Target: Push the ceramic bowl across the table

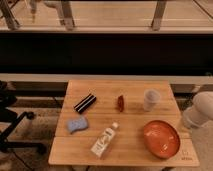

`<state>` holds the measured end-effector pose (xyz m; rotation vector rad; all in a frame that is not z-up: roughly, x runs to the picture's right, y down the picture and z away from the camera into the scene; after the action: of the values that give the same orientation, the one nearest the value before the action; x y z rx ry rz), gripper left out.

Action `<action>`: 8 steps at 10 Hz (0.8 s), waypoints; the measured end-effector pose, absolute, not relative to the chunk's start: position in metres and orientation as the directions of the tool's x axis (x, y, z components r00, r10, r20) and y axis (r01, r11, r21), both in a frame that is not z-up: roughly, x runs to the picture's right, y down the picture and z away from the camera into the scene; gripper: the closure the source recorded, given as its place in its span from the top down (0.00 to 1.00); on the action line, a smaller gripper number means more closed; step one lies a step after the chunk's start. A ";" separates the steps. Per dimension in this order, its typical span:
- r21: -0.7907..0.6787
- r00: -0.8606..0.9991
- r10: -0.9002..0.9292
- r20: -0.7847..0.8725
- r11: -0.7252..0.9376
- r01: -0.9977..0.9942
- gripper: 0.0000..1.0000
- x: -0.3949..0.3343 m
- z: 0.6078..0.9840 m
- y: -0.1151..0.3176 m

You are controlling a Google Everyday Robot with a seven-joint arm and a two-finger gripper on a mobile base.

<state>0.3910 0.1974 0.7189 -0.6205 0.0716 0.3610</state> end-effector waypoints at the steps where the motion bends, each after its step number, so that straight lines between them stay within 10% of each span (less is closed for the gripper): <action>1: -0.557 0.935 0.312 -0.170 0.753 -0.352 0.19 0.390 0.721 0.198; 8: -0.558 0.927 0.337 -0.166 0.743 -0.370 0.28 0.390 0.728 0.205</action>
<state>0.3901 0.2049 0.7279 -0.6229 0.0551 0.3873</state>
